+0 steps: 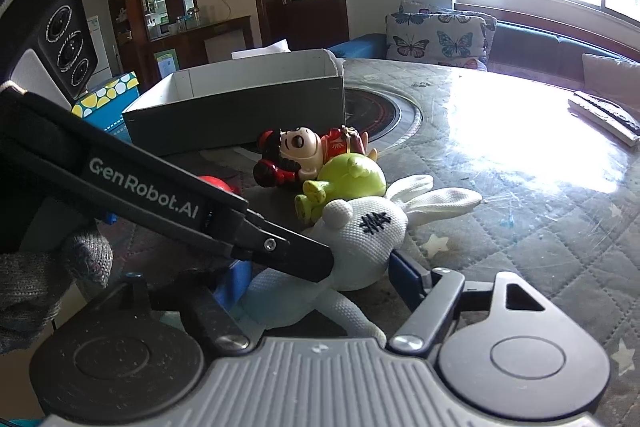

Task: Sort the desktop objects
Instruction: 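Close both grippers on the white rabbit's body and lift it, then carry the white rabbit over the box and lower it inside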

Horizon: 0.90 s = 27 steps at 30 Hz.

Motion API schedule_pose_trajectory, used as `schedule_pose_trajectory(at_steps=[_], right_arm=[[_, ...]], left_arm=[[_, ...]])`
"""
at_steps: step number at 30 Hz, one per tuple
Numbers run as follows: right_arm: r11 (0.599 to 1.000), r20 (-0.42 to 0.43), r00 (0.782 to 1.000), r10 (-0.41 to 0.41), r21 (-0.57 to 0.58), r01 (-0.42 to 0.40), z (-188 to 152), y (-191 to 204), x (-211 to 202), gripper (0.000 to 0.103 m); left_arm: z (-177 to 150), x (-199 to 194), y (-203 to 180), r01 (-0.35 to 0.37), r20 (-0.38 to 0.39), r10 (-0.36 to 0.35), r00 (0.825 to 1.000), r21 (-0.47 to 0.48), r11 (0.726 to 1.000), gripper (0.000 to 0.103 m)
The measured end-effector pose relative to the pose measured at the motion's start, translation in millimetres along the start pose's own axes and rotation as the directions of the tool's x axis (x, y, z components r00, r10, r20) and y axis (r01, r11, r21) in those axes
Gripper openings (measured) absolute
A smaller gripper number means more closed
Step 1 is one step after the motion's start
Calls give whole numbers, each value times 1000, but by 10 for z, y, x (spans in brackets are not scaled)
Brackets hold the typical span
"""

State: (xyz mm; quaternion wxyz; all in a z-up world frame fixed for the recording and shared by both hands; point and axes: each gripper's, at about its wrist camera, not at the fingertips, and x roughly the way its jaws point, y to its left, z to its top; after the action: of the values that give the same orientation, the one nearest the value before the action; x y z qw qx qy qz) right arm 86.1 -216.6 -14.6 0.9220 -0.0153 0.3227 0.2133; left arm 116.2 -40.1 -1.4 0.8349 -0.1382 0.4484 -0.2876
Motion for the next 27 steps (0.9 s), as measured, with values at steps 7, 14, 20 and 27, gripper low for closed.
schedule_pose_trajectory(at_steps=[7,14,20,27], right_arm=[[1000,23,1000,-5,-22,6,93,61,-107,70],[997,74,997,-13,-80,19,277,195,-243,69],[986,139,990,19,-168,5,678,384,-234,69],[965,190,978,85,-261,-33,1230,660,86,69]], left_arm=[[21,-132,-9,27,49,-27,998,-15,1000,26],[106,-393,2,63,125,-59,990,-34,997,26],[347,-758,82,55,246,-43,968,-45,997,26],[755,-1095,419,19,354,16,935,-94,995,26]])
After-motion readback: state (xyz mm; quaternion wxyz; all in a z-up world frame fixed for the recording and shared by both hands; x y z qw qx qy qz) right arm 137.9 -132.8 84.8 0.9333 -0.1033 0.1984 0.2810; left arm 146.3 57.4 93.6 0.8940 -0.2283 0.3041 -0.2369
